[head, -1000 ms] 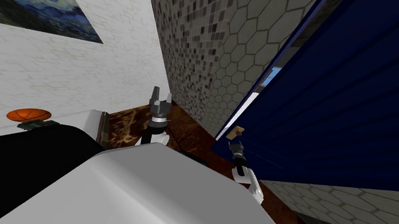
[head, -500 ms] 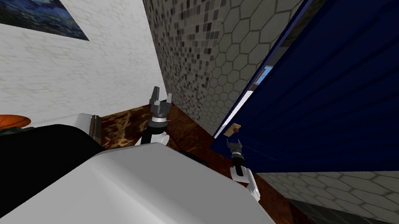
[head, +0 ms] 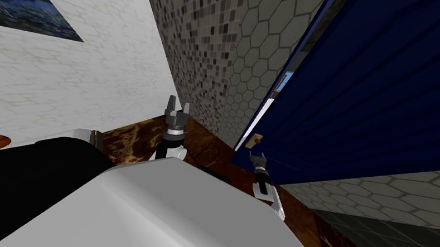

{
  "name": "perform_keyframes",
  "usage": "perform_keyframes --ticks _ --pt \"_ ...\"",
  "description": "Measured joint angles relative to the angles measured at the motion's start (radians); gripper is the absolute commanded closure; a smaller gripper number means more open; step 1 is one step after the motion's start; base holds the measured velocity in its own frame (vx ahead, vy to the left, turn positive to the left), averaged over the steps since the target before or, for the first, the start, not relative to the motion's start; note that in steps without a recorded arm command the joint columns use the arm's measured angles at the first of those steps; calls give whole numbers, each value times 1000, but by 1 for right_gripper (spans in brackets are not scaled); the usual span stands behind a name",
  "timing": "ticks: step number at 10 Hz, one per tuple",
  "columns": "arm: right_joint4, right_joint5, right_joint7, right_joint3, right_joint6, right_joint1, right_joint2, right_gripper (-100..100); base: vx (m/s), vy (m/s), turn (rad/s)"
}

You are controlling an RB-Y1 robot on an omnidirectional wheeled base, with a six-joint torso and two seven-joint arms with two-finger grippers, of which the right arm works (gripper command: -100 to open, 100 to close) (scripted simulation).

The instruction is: Pull the door open

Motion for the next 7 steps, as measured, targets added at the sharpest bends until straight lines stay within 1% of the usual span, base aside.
perform_keyframes --ticks 1,2,3,5,7 --pt "0 -7 -27 -5 -14 -1 7 -100 -16 6 -139" --pt "-12 -14 -58 -7 -28 5 16 -100 -17 7 -127" --pt "-13 -21 -86 -12 -46 4 29 -100 -12 5 -37" --pt "-19 -29 -124 -17 -64 7 41 -100 -8 0 -89" --pt "-18 -40 -165 -25 -91 6 53 -100 -8 1 -71"
